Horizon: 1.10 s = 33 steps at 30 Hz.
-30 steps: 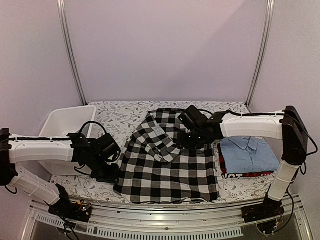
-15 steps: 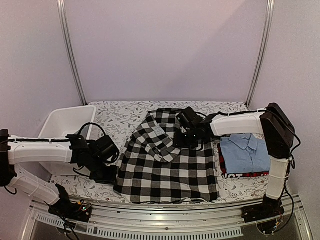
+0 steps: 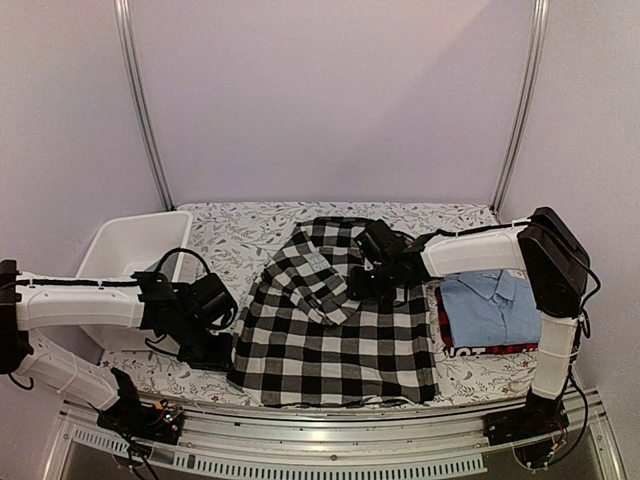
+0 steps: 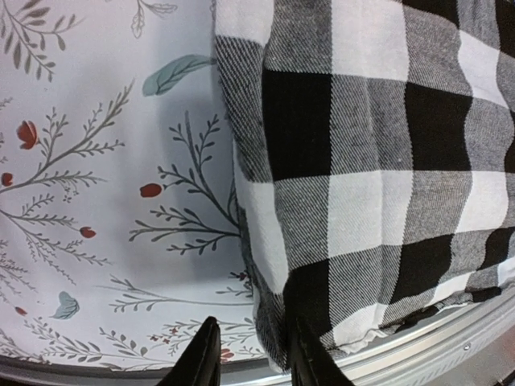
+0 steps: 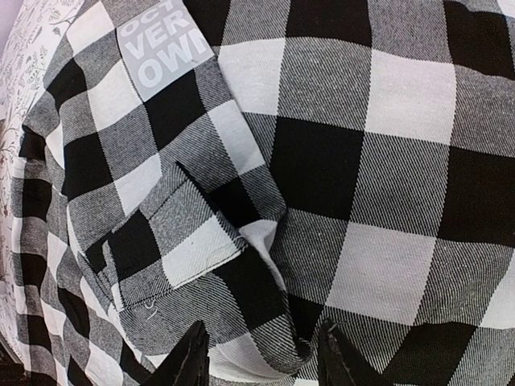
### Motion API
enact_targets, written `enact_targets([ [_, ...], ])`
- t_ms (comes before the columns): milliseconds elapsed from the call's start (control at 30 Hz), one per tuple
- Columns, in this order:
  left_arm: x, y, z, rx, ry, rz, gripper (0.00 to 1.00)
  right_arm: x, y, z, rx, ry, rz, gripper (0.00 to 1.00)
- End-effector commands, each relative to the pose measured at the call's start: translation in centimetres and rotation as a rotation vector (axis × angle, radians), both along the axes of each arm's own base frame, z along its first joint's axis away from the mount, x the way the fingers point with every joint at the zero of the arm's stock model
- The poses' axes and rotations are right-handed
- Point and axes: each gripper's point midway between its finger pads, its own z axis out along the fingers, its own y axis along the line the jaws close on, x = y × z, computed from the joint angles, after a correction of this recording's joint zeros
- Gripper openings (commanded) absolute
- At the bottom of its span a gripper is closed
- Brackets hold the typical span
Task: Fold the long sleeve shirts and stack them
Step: Pick up the sleeve from the center of the board.
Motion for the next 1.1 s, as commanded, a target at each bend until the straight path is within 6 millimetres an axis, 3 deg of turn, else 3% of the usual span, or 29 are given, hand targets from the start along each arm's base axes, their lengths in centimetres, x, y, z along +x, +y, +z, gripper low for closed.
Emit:
enact_targets([
  [0,-0.4,-0.1,-0.1,-0.015,0.003,0.0,0.3,0.0,0.6,-0.8,0.019,0.006,0.003,0.43],
  [233,-0.2,-0.1,-0.1,-0.014,-0.007,0.008,0.3,-0.1,0.8,-1.5,0.027,0.022,0.003,0.28],
  [433,-0.2,-0.2,-0.4,-0.021,-0.005,0.002,0.31,0.4,1.2,-0.3,0.037,0.0,0.007,0.02],
  [700,-0.5,-0.7,-0.7,-0.052,0.01,-0.01,0.3,3.4,2.4,5.5,0.019,-0.176,0.049,0.0],
  [867,-0.7,-0.9,-0.9,-0.062,0.022,-0.014,0.18,5.0,3.5,9.7,0.028,-0.293,0.097,0.0],
  [967,-0.5,-1.3,-0.4,-0.072,0.013,-0.025,0.02,6.0,4.3,11.3,0.029,-0.335,0.11,0.0],
  [1067,-0.2,-1.8,0.3,-0.085,0.001,-0.046,0.0,7.7,4.7,13.9,-0.005,-0.425,0.116,0.0],
])
